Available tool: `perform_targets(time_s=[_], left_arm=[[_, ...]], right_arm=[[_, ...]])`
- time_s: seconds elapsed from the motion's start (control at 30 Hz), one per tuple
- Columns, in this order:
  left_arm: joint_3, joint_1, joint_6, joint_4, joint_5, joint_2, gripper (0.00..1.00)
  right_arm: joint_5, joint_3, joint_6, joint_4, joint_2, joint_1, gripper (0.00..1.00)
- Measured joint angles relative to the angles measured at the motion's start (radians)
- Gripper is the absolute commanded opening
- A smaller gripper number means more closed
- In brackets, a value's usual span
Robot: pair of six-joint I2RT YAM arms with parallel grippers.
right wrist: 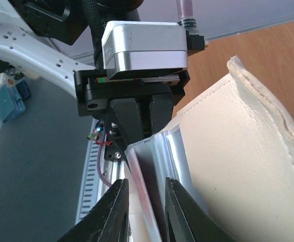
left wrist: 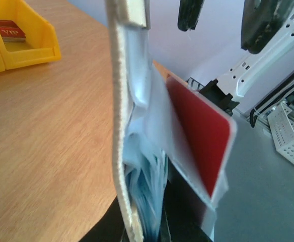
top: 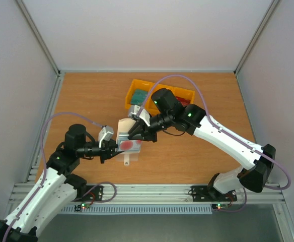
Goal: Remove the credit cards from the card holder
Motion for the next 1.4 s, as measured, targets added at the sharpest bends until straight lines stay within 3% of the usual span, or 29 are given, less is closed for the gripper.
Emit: perform_targets(time_s=[0.17,0.4,0.6,0.97,1.4], left_arm=[[0.001,0.000,0.044,-0.042,-0.009,0.000,0.00],[0.002,0.000,0.055,-0.048,-0.005,0.000,0.00],[0.020,-0.002,0.119,-0.090,-0.008,0.000,0.00],[0.024,-0.016,0.156,-0.129,-0.021,0.004,0.00],[0.030,-0.021,0.150,-0.143,-0.029,0.007,0.00]], right_arm=[[-0.018,0.004,0.004,-0.018,0.017,0.000,0.26],[-0.025,0.022,-0.025,-0.078,0.040,0.000,0.12],[-0.047,0.039,-0.093,-0.121,0.058,0.002,0.21],[-0.049,0.071,-0.225,-0.168,0.129,0.063,0.21],[-0.049,0.072,-0.262,-0.174,0.131,0.087,0.06]])
